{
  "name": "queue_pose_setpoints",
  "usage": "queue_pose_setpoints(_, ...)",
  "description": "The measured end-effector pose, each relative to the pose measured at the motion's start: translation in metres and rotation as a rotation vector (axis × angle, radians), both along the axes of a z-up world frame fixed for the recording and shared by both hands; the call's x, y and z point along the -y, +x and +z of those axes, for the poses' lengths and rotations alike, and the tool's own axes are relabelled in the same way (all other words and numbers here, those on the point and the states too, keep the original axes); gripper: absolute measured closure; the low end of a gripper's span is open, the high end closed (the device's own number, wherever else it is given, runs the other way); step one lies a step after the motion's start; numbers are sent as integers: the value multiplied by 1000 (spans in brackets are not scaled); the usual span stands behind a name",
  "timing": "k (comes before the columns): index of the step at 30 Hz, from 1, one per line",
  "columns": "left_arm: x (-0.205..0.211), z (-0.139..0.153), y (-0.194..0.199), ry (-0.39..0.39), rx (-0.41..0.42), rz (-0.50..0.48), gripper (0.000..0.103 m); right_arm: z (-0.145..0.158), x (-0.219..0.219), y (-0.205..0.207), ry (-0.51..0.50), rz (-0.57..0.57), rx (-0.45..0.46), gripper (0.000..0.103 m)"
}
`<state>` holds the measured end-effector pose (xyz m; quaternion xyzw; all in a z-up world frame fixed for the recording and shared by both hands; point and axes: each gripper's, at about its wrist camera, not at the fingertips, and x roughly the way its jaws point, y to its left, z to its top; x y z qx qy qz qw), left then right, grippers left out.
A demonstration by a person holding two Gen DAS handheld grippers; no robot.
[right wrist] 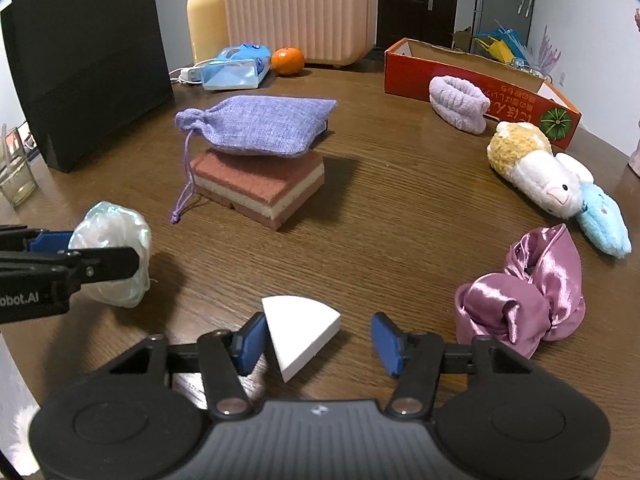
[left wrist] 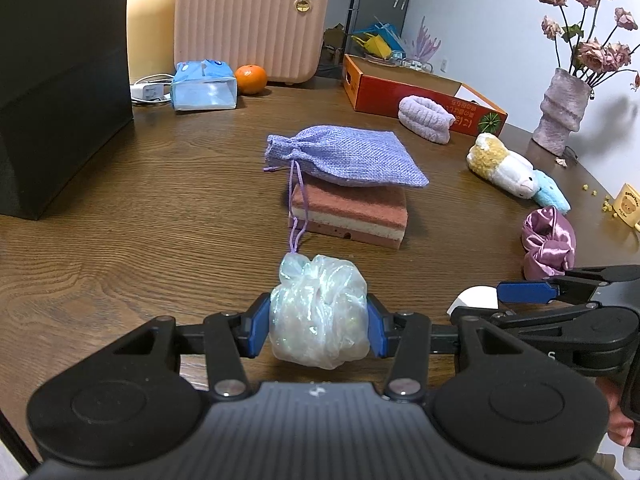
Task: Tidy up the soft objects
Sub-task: 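Grasp the white triangular sponge with the right tool while the left tool holds the puff, then carry the puff and sponge in both tools over the red cardboard box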
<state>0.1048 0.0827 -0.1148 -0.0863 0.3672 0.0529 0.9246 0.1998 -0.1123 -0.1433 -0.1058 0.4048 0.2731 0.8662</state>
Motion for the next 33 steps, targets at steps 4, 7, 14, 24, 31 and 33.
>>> queue_pose_setpoints(4, 0, 0, 0, 0, -1, 0, 54, 0, 0, 0, 6, 8, 5, 59)
queue_pose_setpoints(7, 0, 0, 0, -1, -1, 0, 54, 1, -1, -1, 10, 14, 8, 68)
queue_pose_setpoints(14, 1, 0, 1, 1, 1, 1, 54, 2, 2, 0, 14, 1, 11, 71)
queue_pose_setpoints(24, 5, 4, 4, 11, 17, -5, 54, 15, 15, 1, 40, -29, 53, 71)
queue_pose_setpoints(31, 12, 10, 7, 21, 35, -15, 54, 27, 25, 3, 58, -46, 86, 71)
queue_pose_setpoints(33, 14, 13, 8, 23, 42, -18, 54, 31, 28, 4, 64, -50, 97, 71)
